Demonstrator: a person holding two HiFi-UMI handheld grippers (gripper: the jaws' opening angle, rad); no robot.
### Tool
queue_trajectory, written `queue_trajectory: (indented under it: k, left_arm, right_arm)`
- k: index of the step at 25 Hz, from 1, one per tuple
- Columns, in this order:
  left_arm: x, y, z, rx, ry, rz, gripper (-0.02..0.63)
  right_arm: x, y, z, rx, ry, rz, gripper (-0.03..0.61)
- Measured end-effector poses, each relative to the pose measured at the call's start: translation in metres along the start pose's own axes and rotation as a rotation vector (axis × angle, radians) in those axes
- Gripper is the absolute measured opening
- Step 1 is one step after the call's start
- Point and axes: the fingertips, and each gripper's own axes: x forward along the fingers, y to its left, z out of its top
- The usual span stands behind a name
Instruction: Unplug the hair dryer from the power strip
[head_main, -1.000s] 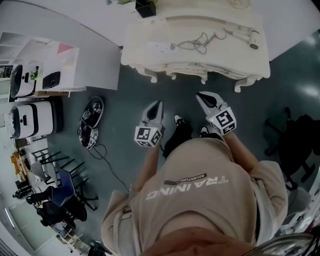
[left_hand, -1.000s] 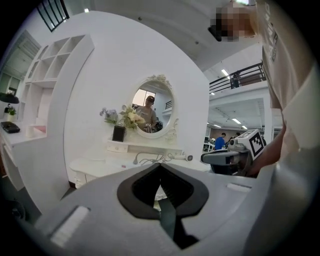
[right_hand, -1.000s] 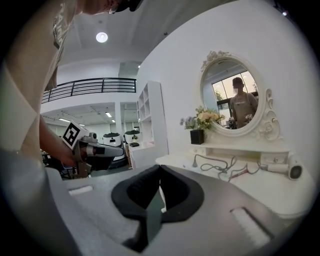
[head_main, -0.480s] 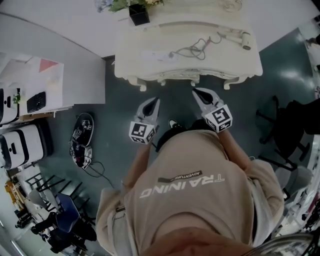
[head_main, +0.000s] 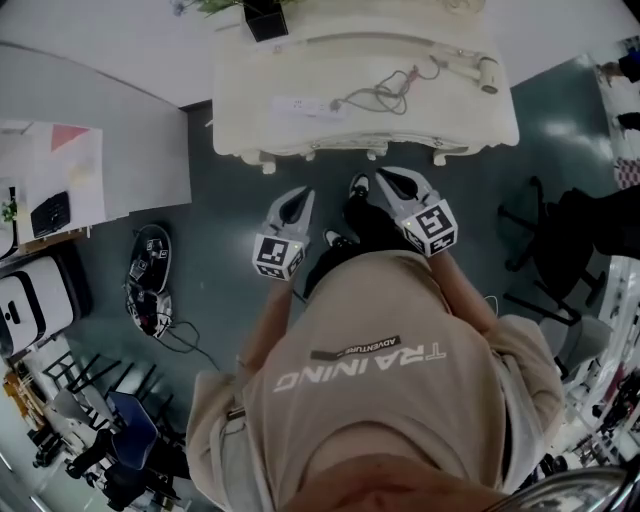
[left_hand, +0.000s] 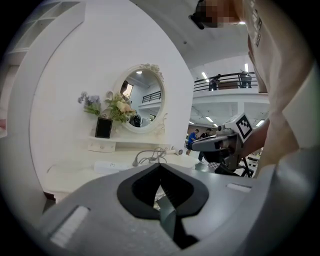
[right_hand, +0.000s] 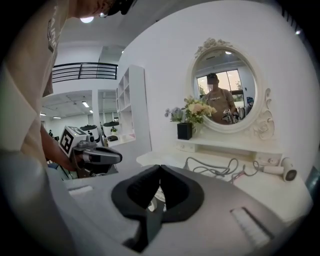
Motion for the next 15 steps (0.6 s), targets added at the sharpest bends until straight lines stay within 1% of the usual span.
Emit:
queue_trajectory:
  k: [2, 4, 7, 9, 10, 11, 14, 15]
  left_arm:
    - [0.010, 0.001, 0.000, -0.011, 0.008, -0.015, 0.006]
    - [0.023, 0.005, 0.006, -0.010, 0.014, -0.036, 0.006]
    - [0.048, 0.022, 0.020, 0.016, 0.039, -0.049, 0.006]
    - [0.069, 0.034, 0.029, 0.042, 0.052, -0.063, 0.006]
    - [0.081, 0.039, 0.033, 0.053, 0.058, -0.074, 0.006]
    - [0.093, 0.043, 0.036, 0.058, 0.065, -0.086, 0.006]
    - [0.127, 0.053, 0.045, 0.043, 0.083, -0.112, 0.006]
    - [0.137, 0.055, 0.048, 0.045, 0.092, -0.116, 0.006]
  right_arm:
    - [0.009, -0.007, -0.009, 0.021, 0.024, 0.012, 0.005]
    - [0.024, -0.016, -0.014, 0.030, 0.037, 0.051, 0.005]
    - [0.050, -0.035, -0.012, -0.018, 0.047, 0.098, 0.005]
    - [0.068, -0.053, -0.010, -0.066, 0.042, 0.105, 0.005]
    - [0.076, -0.064, -0.011, -0.075, 0.045, 0.108, 0.005]
    - [0.083, -0.074, -0.013, -0.061, 0.049, 0.112, 0.005]
    - [0.096, -0.101, -0.023, 0.044, 0.061, 0.132, 0.005]
    - [0.100, -0.108, -0.026, 0.058, 0.072, 0.137, 0.005]
